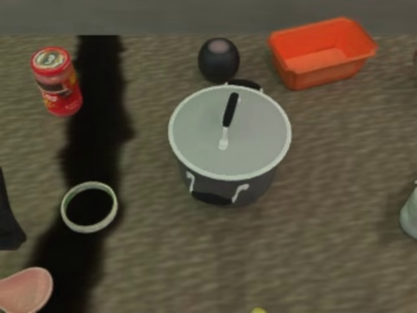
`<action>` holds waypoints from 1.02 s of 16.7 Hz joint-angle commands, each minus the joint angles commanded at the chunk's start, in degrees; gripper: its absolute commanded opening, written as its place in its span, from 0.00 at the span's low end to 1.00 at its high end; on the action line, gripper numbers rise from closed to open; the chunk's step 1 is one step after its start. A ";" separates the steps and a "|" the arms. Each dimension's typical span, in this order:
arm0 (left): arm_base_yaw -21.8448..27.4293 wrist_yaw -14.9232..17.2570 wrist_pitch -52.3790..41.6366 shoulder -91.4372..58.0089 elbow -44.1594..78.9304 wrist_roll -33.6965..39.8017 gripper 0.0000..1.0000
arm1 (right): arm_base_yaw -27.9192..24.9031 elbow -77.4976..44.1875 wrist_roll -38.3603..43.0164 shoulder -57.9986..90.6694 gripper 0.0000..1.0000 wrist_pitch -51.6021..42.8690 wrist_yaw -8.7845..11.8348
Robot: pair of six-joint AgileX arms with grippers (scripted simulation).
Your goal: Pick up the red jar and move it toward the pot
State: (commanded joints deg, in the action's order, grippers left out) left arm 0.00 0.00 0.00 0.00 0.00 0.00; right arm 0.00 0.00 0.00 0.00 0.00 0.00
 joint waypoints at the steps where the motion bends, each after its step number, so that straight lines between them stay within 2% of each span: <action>1: 0.00 0.00 0.00 0.00 0.00 0.00 1.00 | 0.00 0.00 0.00 0.00 1.00 0.00 0.00; 5: 0.29 0.46 -1.59 -3.06 2.01 -0.40 1.00 | 0.00 0.00 0.00 0.00 1.00 0.00 0.00; 9: 0.84 1.68 -6.97 -13.98 10.75 -1.95 1.00 | 0.00 0.00 0.00 0.00 1.00 0.00 0.00; 17: 0.99 4.09 -24.12 -49.89 45.06 -7.20 1.00 | 0.00 0.00 0.00 0.00 1.00 0.00 0.00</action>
State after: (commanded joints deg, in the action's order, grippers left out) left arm 0.99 4.09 -24.12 -49.89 45.06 -7.20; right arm 0.00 0.00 0.00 0.00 0.00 0.00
